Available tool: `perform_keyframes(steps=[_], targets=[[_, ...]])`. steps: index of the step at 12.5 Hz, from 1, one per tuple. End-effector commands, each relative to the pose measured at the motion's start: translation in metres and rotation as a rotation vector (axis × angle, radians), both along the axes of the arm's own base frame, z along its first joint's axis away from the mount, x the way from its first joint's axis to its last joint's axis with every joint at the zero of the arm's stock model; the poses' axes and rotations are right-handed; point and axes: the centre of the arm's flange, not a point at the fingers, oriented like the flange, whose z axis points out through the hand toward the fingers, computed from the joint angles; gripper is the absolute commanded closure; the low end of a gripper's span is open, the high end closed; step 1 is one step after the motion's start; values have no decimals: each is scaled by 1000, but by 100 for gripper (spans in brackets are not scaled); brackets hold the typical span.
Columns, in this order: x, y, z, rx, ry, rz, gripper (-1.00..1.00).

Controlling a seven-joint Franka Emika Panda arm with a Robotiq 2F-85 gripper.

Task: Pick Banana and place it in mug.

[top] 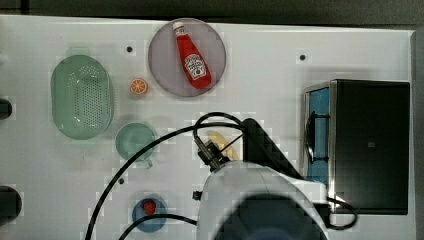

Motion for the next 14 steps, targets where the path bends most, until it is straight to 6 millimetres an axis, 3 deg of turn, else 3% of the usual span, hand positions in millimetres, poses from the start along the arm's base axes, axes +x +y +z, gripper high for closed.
perform_keyframes(steps=[1,8,14], targets=[[25,-6,-93,2,121,105,-100],[48,-6,-254,26,116,627,-100],[52,-8,-369,48,147,818,-100]])
